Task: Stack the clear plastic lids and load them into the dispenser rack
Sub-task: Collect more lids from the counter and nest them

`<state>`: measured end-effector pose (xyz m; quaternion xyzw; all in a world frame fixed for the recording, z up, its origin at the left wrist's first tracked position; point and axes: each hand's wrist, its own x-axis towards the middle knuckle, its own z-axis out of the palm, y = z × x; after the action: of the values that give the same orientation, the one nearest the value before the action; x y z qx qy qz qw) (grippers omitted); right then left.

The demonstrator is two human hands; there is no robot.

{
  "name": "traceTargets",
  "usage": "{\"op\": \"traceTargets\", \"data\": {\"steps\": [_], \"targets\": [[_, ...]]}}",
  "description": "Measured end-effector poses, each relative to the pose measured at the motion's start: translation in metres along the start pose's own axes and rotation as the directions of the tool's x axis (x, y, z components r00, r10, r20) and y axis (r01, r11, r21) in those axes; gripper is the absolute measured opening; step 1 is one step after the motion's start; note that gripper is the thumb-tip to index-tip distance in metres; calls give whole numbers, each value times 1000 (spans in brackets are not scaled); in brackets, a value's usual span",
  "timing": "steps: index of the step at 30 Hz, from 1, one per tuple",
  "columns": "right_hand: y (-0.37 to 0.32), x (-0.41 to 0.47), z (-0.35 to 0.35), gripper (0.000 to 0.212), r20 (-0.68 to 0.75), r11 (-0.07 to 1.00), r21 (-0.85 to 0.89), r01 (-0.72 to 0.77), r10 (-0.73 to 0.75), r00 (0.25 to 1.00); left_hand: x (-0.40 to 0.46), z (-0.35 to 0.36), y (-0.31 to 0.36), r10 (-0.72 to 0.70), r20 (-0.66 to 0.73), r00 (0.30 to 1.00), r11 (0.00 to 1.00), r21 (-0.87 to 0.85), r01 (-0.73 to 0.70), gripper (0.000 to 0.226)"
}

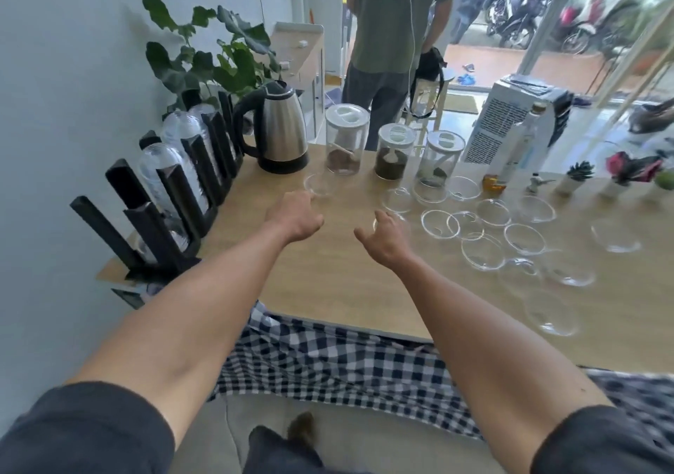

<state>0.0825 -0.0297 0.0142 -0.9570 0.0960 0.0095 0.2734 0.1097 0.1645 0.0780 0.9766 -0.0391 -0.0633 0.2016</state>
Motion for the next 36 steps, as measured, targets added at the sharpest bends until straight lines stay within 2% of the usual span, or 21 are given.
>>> {"op": "traceTargets", "data": {"steps": [7,14,20,25,30,36], "targets": [[32,27,10,56,-9,995,42,-87,88,996,61,37,12,73,92,993,993,85,-81,64],[41,63,37,52,-51,982,-24,-190,188,981,129,66,-3,198,139,970,951,212,-225,47],[45,72,66,51,-170,957,-115,-266,245,955,169,91,-19,287,31,957,903,323,-282,40],[39,77,67,40,-285,982,-35,-186,168,944,190,103,-24,316,-16,949,882,372,-288,49],[29,110,48,41,-403,989,-8,-150,134,905,198,105,-25,354,-88,931,893,329,-308,50],[37,143,47,53,-343,975,-30,-220,197,919,200,88,-5,368,-259,893,930,94,-356,37]]}}
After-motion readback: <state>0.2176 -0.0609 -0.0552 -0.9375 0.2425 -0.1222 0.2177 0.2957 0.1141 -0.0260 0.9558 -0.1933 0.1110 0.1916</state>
